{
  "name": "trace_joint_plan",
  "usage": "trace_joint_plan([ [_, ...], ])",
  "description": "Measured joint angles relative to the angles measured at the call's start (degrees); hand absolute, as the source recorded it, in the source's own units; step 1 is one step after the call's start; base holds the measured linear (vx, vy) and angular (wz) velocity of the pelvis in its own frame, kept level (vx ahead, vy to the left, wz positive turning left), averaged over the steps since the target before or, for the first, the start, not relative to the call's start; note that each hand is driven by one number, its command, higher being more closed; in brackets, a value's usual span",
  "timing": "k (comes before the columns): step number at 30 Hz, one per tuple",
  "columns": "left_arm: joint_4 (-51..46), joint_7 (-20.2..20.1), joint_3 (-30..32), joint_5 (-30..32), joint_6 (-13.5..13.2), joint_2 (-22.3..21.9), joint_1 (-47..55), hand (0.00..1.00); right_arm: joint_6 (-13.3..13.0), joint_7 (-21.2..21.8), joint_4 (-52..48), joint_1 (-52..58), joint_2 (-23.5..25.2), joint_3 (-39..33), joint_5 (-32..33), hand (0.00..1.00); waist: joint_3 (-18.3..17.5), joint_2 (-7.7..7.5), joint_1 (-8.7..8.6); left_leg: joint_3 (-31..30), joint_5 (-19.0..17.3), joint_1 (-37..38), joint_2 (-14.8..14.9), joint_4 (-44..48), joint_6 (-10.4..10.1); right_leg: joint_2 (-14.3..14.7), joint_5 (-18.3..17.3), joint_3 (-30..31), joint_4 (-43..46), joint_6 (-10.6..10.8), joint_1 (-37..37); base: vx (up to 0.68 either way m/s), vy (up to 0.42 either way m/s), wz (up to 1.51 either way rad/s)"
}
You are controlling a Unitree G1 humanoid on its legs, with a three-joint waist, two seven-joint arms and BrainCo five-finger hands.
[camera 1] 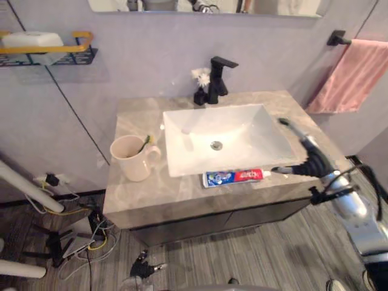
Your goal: Organize washtable
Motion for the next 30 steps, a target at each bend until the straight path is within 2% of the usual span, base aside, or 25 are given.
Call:
trace_joint_plan([
  [1,0.02,-0.12,-0.28,0.00,0.06,-0.07,-0.37,0.00,0.00,0.59,1.33,-0.71,-0.08,1.75,1.41,0.00,-0.06,-0.10,0.87,-0.53,0.00,0.01,-0.01,0.11,0.00,-0.02,0.01,-0.59,-0.32,-0.01,0.21,0.04,-0.008,0.24],
  [6,-0.01,-0.27,-2.20,0.02,0.08,-0.15,-0.88,0.00,0.45,3.78,5.59,-5.35,-1.16,9.37,2.77,0.00,-0.04,-0.12,1.08,-2.77,0.00,-1.04,0.01,1.04,0.00,-0.10,0.03,-1.13,-0.56,-0.04,0.71,0.03,-0.008,0.25],
  [10,0.22,-0.34,-4.37,0.11,0.15,-0.25,-1.71,0.00,2.13,5.09,8.98,-6.26,-1.20,13.56,1.71,0.00,0.17,-0.21,2.08,-3.69,0.01,-0.96,-0.07,1.18,0.00,-0.22,0.03,-2.23,-0.72,-0.04,1.50,-0.01,-0.018,0.12],
  [19,1.21,-0.48,-4.67,0.11,0.14,-0.29,-2.93,0.00,2.73,7.54,10.93,-6.69,-1.90,16.76,-6.04,0.00,1.66,-0.29,2.17,-4.29,0.35,-1.27,-0.36,1.52,0.05,-0.42,0.02,-2.53,-1.62,-0.03,2.12,-0.04,-0.031,0.03],
  [30,1.27,-1.44,-4.67,0.12,0.19,0.16,-3.55,0.00,3.02,7.35,10.99,-6.68,-2.04,16.72,-15.03,0.00,2.71,-1.05,2.15,-4.67,1.14,-1.28,-0.42,1.04,-0.14,-0.44,0.03,-2.61,-1.66,-0.03,2.08,-0.02,-0.022,0.01],
])
